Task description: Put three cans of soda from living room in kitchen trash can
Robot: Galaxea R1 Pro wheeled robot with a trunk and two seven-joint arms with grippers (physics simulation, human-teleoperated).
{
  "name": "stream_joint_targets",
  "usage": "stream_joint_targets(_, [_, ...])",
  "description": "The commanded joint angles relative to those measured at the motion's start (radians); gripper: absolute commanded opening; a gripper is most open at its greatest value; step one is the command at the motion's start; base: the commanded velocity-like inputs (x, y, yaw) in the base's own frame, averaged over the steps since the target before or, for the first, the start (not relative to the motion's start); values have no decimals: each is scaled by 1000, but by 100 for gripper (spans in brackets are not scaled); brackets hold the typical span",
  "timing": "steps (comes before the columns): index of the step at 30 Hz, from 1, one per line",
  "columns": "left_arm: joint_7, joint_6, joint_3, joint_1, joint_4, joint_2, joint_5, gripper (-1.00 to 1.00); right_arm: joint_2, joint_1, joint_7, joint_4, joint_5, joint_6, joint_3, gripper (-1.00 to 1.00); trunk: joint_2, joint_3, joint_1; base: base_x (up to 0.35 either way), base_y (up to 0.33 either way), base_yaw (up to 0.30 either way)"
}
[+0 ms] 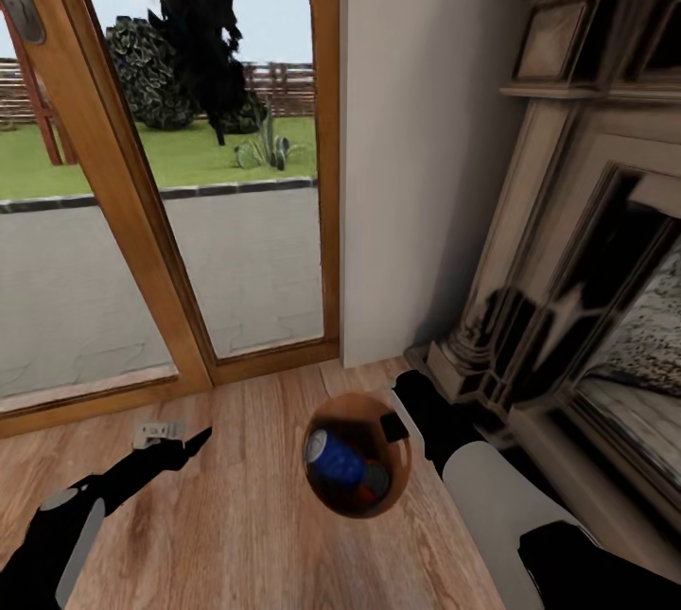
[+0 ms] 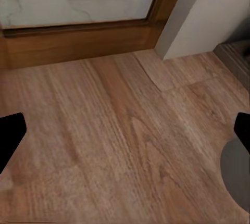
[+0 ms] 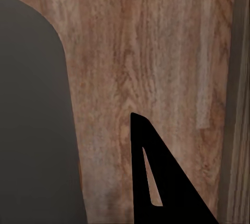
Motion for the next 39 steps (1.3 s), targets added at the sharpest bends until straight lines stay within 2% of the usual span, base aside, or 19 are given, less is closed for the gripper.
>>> stream_joint_targets(1, [3, -19, 0, 0, 16, -1, 0, 100, 0, -1, 3, 1, -37, 3, -1, -100, 0, 0, 0, 0, 0, 0])
stream_joint_targets(3, [4, -30, 0, 0, 27, -1, 0, 100, -1, -2, 4, 10, -67, 3, -1, -100, 0, 0, 0, 0, 0, 0])
stream_joint_targets(4, [5, -38, 0, 0, 33, -1, 0, 100, -2, -9, 5, 39, -101, 3, -1, -100, 0, 0, 0, 0, 0, 0])
stream_joint_targets(7, [6, -46, 0, 0, 42, -1, 0, 100, -4, -33, 8, 114, -142, 3, -1, -100, 0, 0, 0, 0, 0, 0])
stream_joint_targets(11, [7, -52, 0, 0, 49, -1, 0, 100, -6, -54, 12, 182, -165, 3, -2, -100, 0, 0, 0, 0, 0, 0])
stream_joint_targets(18, [7, -73, 0, 0, 71, -1, 0, 100, -6, -59, 16, 220, -172, 3, -2, -100, 0, 0, 0, 0, 0, 0])
stream_joint_targets(26, [10, -97, 0, 1, 76, -1, -1, 100, -9, -60, 59, 237, -170, 3, -2, -100, 0, 0, 0, 0, 0, 0])
stream_joint_targets(36, [33, -109, 0, 2, 100, -2, 0, 100, -12, -59, 62, 244, -161, 3, 1, -100, 0, 0, 0, 0, 0, 0])
stream_joint_targets(39, [37, -109, 0, 2, 108, -3, 0, 100, -12, -59, 61, 244, -160, 3, 2, -100, -1, -11, 1, 0, 0, 0])
